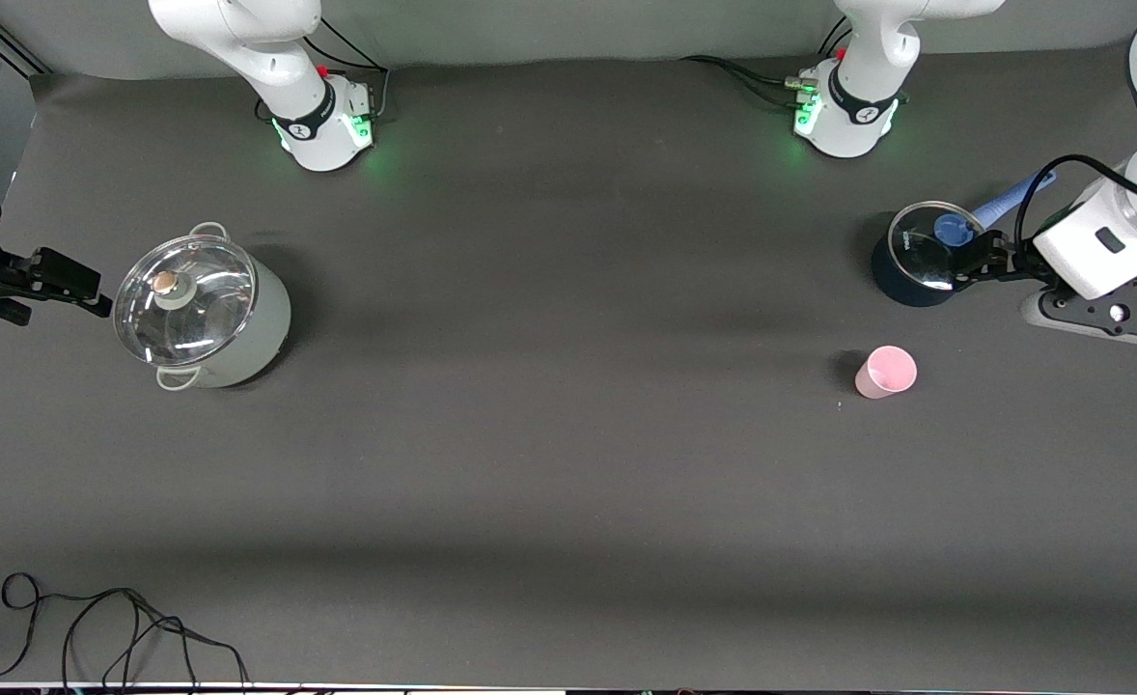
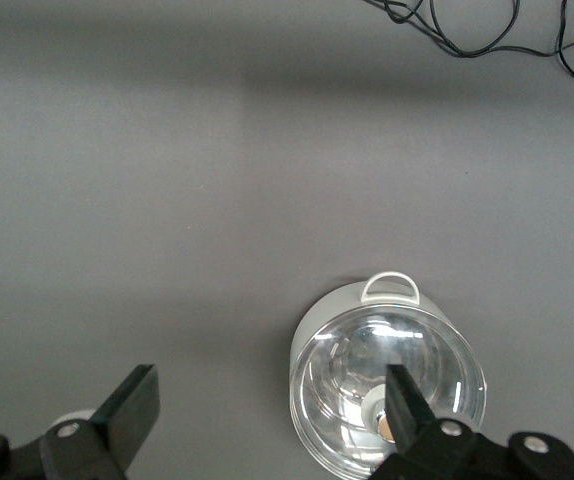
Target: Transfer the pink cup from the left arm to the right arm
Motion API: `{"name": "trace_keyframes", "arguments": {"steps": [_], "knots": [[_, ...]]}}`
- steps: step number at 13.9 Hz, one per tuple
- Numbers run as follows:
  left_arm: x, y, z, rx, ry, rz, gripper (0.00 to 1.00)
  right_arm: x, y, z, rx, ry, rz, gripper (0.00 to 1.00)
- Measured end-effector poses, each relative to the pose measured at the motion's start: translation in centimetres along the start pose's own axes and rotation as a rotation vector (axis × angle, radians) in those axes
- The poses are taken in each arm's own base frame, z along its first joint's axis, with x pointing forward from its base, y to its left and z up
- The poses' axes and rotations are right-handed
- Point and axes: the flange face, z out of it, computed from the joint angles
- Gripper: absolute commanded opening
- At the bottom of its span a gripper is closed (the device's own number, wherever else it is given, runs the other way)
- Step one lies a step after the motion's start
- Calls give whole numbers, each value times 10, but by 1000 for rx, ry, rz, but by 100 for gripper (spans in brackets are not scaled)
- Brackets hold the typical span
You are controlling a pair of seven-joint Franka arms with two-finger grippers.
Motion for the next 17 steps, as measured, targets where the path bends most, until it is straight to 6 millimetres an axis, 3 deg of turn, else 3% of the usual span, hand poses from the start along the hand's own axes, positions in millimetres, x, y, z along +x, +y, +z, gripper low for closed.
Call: {"name": "trace_keyframes", "arguments": {"steps": [17], "knots": [[-3, -3, 3, -3, -22, -6, 100, 2, 1, 3, -9, -6, 0, 100]]}}
